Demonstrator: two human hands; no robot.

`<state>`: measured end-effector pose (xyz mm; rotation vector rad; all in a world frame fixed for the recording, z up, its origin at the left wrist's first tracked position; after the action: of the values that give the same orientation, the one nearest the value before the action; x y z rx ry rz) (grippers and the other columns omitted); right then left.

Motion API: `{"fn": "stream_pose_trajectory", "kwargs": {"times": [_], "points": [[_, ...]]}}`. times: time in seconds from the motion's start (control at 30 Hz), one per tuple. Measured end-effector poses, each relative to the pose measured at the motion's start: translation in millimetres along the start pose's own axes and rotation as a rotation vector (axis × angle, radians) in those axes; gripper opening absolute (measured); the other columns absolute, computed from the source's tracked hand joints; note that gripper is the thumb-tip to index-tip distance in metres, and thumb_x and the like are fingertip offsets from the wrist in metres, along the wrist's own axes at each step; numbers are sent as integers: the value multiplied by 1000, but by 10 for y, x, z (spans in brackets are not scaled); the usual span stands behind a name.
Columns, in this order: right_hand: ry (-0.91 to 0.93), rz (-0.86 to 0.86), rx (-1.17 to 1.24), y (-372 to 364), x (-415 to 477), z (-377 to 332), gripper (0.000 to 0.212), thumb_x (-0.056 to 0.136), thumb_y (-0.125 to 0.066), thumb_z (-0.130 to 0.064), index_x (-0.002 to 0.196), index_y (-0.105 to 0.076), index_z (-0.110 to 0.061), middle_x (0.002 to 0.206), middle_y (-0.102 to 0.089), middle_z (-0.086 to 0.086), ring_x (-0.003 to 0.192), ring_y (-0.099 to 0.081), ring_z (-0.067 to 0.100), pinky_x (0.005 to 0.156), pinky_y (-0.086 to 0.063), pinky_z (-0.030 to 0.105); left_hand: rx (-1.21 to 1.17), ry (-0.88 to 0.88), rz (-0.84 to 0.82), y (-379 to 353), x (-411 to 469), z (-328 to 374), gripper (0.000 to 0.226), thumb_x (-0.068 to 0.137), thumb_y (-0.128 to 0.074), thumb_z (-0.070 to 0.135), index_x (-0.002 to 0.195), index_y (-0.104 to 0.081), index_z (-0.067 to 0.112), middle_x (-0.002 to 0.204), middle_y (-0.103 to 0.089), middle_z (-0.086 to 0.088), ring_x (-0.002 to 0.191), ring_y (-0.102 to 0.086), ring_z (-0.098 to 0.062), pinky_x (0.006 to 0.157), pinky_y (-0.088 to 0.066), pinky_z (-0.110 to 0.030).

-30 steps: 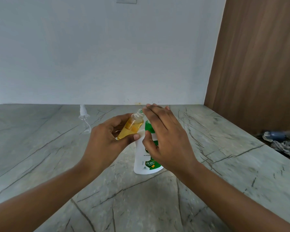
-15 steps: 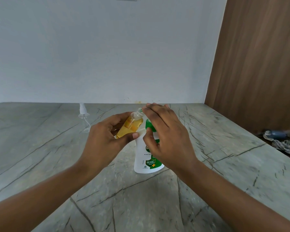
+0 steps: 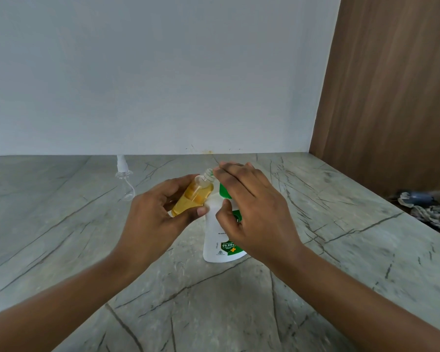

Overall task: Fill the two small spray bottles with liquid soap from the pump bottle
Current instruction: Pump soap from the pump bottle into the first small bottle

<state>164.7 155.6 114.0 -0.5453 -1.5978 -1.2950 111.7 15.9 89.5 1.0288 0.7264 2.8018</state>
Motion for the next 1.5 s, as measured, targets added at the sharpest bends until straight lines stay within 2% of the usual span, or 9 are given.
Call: {"fn": "stream_pose_trajectory", "kwargs": {"times": [0.23, 0.4, 0.57, 0.7, 0.97, 1.13, 1.5], "points": [[-2, 0, -31, 18, 53, -3, 46, 81, -47, -27, 120, -60, -5, 118, -62, 8, 115, -42, 16, 94, -34, 24, 17, 5, 10, 6, 57, 59, 53, 66, -75, 35, 116, -61, 29, 106, -67, 15, 95, -64, -1, 79, -48, -8], [-4, -37, -22, -24, 33, 7, 51, 82, -47, -28, 127, -54, -5, 126, -57, 9, 122, -39, 15, 97, -33, 24, 15, 6, 16, 17, 55, 71, 54, 65, -73, 38, 117, -59, 31, 111, -66, 12, 99, -63, -5, 86, -50, -21], [-2, -27, -37, 2, 55, 12, 51, 82, -47, -28, 127, -55, -5, 126, -58, 8, 122, -39, 15, 98, -30, 24, 19, 7, 18, 14, 70, 85, 54, 66, -73, 37, 117, -58, 32, 112, -66, 11, 100, -63, -7, 88, -50, -24], [1, 13, -20, 35, 50, 12, 51, 80, -47, -25, 125, -56, -4, 125, -59, 9, 121, -40, 16, 95, -33, 21, 17, -4, 15, 10, 78, 103, 52, 65, -73, 38, 114, -57, 36, 108, -64, 18, 98, -63, -2, 84, -48, -13], [9, 60, 29, 15, -6, -4, 46, 80, -47, -22, 118, -61, -1, 117, -63, 12, 113, -45, 18, 90, -42, 25, 22, -21, 8, 12, 35, 71, 49, 64, -72, 39, 109, -55, 42, 102, -63, 25, 94, -61, 5, 78, -45, -5], [27, 68, 19, -12, -25, -19, 44, 80, -46, -21, 116, -63, 0, 115, -65, 12, 112, -48, 18, 90, -42, 26, 28, -18, 8, -3, 15, 9, 51, 65, -73, 37, 113, -57, 36, 104, -63, 24, 95, -61, 5, 79, -45, -6], [4, 39, -26, 21, 15, -9, 47, 82, -46, -27, 120, -61, -5, 119, -63, 8, 114, -48, 18, 89, -38, 22, 53, -21, 13, 8, 44, 70, 50, 66, -73, 37, 112, -54, 39, 102, -60, 27, 94, -61, 5, 77, -43, -2]]}}
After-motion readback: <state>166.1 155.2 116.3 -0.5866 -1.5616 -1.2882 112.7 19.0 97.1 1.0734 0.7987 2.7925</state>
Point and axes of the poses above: each hand's wrist, its own x-axis towards the middle knuckle, its own y-axis out of the back of the hand, z = x × y, the point moved 7 cm from there along x, towards the middle knuckle
